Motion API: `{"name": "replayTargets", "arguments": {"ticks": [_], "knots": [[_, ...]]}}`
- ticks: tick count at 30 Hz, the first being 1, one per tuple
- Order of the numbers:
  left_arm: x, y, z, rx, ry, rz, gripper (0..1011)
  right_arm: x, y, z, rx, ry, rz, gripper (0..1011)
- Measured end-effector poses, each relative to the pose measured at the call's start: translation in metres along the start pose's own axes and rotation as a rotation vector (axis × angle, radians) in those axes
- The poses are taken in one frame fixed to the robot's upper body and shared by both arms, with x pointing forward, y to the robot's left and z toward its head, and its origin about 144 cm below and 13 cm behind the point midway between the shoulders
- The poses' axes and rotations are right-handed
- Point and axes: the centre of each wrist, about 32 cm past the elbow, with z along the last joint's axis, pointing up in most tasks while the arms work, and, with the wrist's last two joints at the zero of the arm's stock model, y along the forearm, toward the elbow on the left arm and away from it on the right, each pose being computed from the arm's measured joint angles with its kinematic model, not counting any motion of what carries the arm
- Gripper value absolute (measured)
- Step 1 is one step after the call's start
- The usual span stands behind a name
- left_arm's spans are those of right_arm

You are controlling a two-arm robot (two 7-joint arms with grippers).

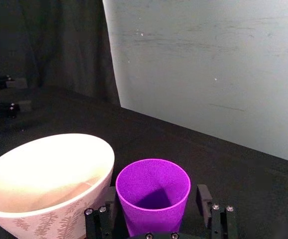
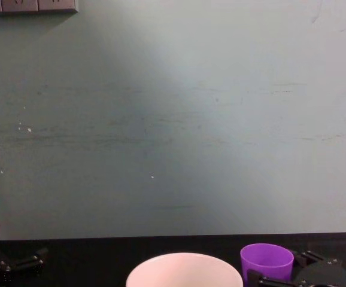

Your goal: Pick up the cup and pour the mung beans from the cup into the bowl.

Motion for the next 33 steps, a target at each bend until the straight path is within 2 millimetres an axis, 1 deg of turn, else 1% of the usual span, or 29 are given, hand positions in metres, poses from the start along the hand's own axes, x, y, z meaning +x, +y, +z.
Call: {"name": "replayTargets", "arguments": {"ticks": [11,19,23,33], "knots": [[0.0,0.0,0.0,0.0,0.0,0.0,1000,-0.0001,0.0001,0.0005,0.002,0.0,0.001,996],[0.0,0.0,0.0,0.0,0.0,0.0,1000,-0.0003,0.0,0.0004,0.001,-0.001,0.001,804],[0.0,0.0,0.0,0.0,0.0,0.0,1000,-0.0003,-0.0001,0.0004,0.001,-0.001,0.002,773],[0.0,0.0,0.0,0.0,0.0,0.0,1000,-0.0003,-0.0001,0.0006,0.001,-0.001,0.002,732]]}}
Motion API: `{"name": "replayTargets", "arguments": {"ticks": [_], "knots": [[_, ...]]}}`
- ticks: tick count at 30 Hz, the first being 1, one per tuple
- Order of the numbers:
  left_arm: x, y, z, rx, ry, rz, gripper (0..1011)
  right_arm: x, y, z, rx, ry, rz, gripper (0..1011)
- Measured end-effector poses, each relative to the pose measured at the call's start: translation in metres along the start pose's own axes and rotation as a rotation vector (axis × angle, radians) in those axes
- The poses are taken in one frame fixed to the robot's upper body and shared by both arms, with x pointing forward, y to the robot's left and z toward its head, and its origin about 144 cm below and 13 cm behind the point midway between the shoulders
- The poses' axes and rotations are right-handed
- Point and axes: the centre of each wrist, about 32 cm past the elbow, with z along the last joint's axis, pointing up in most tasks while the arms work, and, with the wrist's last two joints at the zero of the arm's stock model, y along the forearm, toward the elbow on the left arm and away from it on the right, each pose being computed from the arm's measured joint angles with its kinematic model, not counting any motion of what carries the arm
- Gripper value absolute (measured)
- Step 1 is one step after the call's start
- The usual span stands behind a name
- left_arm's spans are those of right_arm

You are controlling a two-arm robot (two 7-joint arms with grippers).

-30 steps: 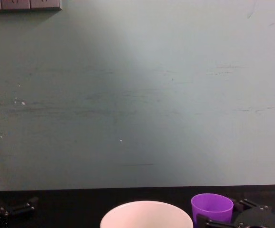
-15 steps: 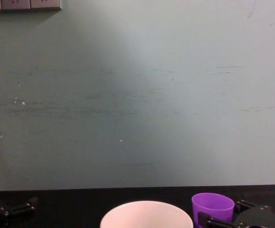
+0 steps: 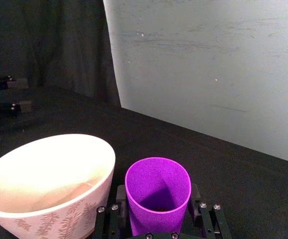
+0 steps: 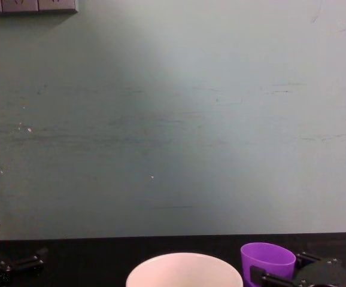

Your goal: Pick up the cup and pour the mung beans from the cup into the bowl.

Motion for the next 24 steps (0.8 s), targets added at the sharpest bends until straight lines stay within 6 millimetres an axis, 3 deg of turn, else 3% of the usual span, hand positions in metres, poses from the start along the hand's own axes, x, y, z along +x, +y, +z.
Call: {"name": "replayTargets", "arguments": {"ticks": [3,9,24], "knots": [[0.0,0.0,0.0,0.0,0.0,0.0,1000,-0.001,-0.001,0.005,0.003,-0.009,-0.002,720],[0.0,0.0,0.0,0.0,0.0,0.0,1000,-0.002,-0.012,0.035,0.0,-0.062,-0.031,720],[0.0,0.0,0.0,0.0,0.0,0.0,1000,-0.001,-0.051,0.131,0.032,-0.114,-0.08,720]]}}
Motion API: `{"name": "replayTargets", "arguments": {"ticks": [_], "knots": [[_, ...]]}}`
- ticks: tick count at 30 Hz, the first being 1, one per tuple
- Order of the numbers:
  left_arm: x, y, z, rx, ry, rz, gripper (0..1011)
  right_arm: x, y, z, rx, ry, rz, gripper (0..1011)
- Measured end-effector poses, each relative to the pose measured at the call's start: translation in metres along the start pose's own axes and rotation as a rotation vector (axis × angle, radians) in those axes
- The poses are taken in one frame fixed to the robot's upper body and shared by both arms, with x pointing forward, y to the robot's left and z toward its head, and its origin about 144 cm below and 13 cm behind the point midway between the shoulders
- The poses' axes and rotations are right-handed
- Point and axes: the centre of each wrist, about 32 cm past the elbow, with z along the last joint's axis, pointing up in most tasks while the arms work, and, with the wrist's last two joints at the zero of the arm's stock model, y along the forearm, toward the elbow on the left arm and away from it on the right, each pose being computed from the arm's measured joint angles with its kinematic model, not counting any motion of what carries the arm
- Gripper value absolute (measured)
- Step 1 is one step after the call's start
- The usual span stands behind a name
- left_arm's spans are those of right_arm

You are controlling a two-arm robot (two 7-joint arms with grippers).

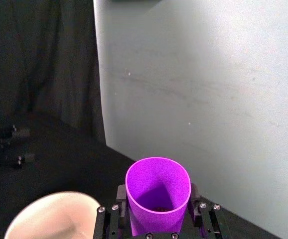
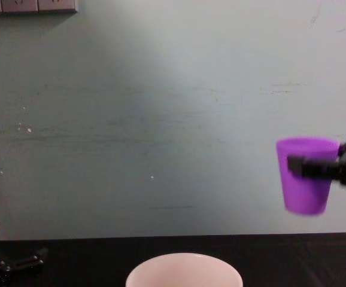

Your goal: Pick up the cup and pour the mung beans from the cup into the bowl.

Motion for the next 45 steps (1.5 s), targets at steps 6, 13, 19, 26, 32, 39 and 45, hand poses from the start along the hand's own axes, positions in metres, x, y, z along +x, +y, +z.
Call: {"name": "replayTargets", "arguments": {"ticks": [6,13,19,26,32,39,45], "knots": [[0.0,0.0,0.0,0.0,0.0,0.0,1000,0.003,-0.009,0.024,0.024,0.01,-0.015,720],[0.0,0.0,0.0,0.0,0.0,0.0,1000,0.005,-0.012,0.032,0.038,0.006,-0.023,720],[0.0,0.0,0.0,0.0,0.0,0.0,1000,0.004,-0.011,0.03,0.035,0.008,-0.022,720],[0.0,0.0,0.0,0.0,0.0,0.0,1000,0.004,-0.011,0.03,0.033,0.007,-0.022,720],[0.0,0.0,0.0,0.0,0.0,0.0,1000,0.004,-0.011,0.029,0.033,0.007,-0.021,720],[0.0,0.0,0.0,0.0,0.0,0.0,1000,0.004,-0.011,0.029,0.033,0.008,-0.02,721],[0.0,0.0,0.0,0.0,0.0,0.0,1000,0.004,-0.011,0.029,0.032,0.008,-0.02,721]]}}
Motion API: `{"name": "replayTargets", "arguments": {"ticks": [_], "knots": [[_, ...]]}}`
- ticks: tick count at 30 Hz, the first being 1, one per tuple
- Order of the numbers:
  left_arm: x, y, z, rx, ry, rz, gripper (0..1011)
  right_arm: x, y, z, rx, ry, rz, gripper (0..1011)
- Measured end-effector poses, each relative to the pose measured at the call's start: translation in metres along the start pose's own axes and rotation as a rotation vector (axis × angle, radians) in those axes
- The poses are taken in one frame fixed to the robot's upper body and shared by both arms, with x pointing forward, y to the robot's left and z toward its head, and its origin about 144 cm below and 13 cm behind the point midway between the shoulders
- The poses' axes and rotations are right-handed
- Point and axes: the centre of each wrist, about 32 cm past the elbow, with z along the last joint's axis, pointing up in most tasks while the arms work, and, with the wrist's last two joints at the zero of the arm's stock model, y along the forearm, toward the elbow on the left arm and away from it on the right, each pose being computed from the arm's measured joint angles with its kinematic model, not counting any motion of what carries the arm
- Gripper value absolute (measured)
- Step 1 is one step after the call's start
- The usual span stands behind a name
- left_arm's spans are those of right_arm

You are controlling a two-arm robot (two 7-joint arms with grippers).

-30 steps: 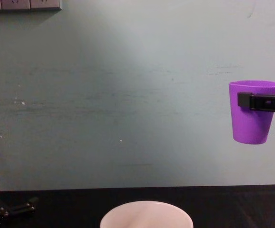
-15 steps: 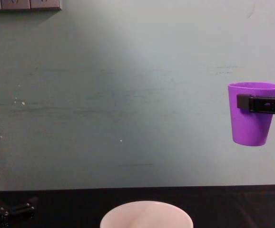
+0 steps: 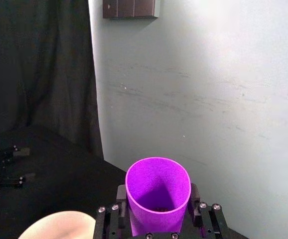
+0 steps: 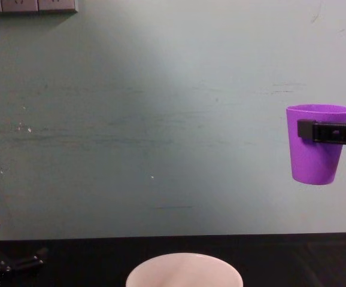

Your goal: Pick up the cup and pour the mung beans from the cup into the bowl.

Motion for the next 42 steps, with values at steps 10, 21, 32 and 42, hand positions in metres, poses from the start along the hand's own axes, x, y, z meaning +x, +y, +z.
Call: {"name": "replayTargets", "arguments": {"ticks": [10,21,32,42], "knots": [[0.0,0.0,0.0,0.0,0.0,0.0,1000,0.0,0.0,0.0,0.0,0.0,0.001,720],[0.0,0.0,0.0,0.0,0.0,0.0,1000,0.0,0.0,0.0,0.0,0.0,0.001,721],[0.0,0.0,0.0,0.0,0.0,0.0,1000,0.0,0.0,0.0,0.0,0.0,0.001,720],[0.0,0.0,0.0,0.0,0.0,0.0,1000,0.0,0.0,0.0,0.0,0.0,0.001,721]]}}
